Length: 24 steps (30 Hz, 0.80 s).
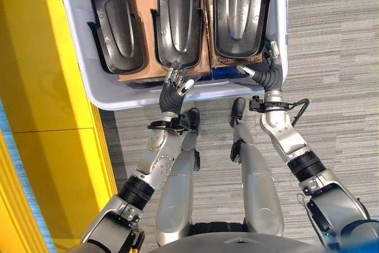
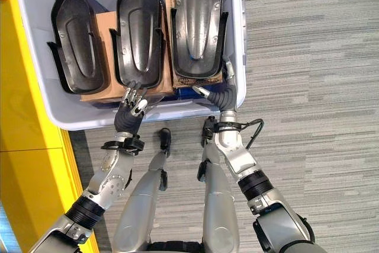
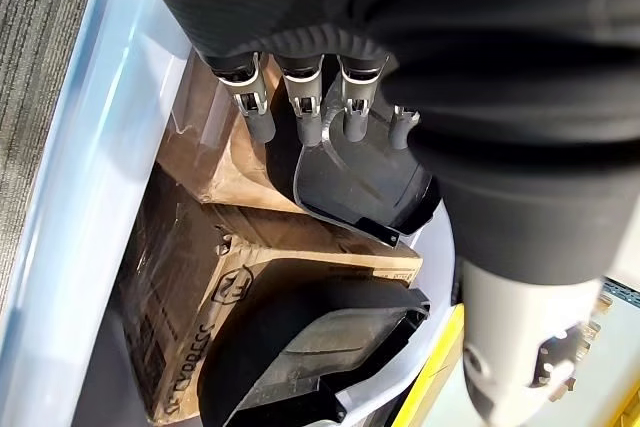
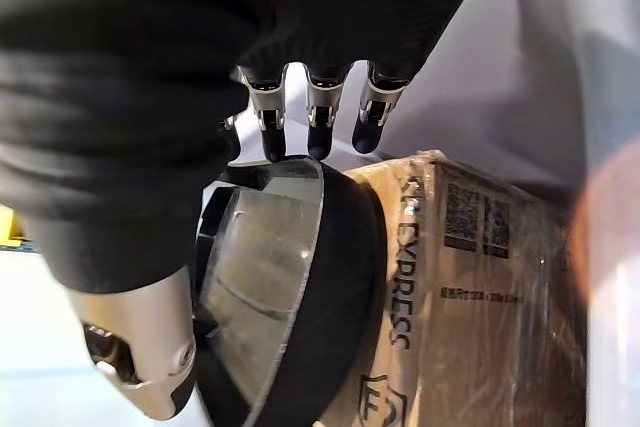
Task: Move parts from the plastic box to the shelf.
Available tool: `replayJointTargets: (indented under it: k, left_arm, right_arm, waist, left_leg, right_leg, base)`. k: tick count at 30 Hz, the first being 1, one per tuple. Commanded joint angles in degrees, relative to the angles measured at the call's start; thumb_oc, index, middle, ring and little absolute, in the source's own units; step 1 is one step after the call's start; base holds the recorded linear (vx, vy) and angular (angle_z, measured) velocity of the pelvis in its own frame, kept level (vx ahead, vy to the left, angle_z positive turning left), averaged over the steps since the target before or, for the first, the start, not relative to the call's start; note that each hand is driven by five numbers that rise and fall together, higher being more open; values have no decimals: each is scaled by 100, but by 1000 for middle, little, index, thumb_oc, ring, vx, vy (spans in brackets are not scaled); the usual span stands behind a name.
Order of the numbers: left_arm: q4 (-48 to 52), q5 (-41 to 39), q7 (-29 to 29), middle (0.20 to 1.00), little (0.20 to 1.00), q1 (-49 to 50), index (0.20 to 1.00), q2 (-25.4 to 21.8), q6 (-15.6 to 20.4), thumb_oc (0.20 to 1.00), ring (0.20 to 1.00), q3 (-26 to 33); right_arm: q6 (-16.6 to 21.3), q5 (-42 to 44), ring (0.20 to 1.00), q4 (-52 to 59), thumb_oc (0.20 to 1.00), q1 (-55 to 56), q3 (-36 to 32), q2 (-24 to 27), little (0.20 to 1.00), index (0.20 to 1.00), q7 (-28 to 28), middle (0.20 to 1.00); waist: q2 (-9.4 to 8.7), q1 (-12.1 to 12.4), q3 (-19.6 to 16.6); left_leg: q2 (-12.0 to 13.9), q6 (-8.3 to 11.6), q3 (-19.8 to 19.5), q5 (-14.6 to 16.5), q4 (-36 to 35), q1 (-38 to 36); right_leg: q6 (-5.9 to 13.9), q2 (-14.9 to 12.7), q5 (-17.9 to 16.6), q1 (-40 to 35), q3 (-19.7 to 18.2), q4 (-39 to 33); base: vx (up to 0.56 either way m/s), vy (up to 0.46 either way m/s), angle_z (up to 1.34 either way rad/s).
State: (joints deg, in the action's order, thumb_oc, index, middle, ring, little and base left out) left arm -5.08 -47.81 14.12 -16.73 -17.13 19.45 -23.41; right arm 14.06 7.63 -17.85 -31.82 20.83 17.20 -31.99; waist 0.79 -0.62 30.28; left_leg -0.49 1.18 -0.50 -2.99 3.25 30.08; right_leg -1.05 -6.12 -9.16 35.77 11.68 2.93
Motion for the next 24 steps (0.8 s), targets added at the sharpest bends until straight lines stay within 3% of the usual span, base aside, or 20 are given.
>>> replayJointTargets:
  k: [1, 16, 24]
  left_arm:
    - [750, 103, -48, 1000, 1000, 229, 1000, -102, 299, 1000, 1000, 14]
    - [745, -49, -131, 1000, 1000, 241, 1000, -178, 239, 1000, 1000, -107]
    - [734, -58, -129, 1000, 1000, 227, 1000, -187, 214, 1000, 1000, -91]
  right_arm:
    - [118, 62, 1000, -1, 1000, -228, 65, -131, 1000, 1000, -65, 1000]
    - [244, 894, 1000, -733, 1000, -792, -100, -274, 1000, 1000, -78, 1000]
    - [299, 845, 1000, -391, 1000, -814, -170, -155, 1000, 1000, -135, 1000]
  waist:
    - [105, 48, -85]
    - [190, 154, -86]
    - [180, 156, -96]
  left_leg:
    - [190, 27, 252, 304, 351, 174]
    - [178, 15, 218, 308, 354, 214]
    - [180, 2, 205, 328, 372, 221]
  right_leg:
    - [771, -520, 320, 78, -175, 421]
    - [752, -512, 372, 122, -158, 485]
    - [746, -510, 415, 153, -150, 541]
  base:
    - [5, 2, 3]
    - [0, 0, 0]
    - [0, 0, 0]
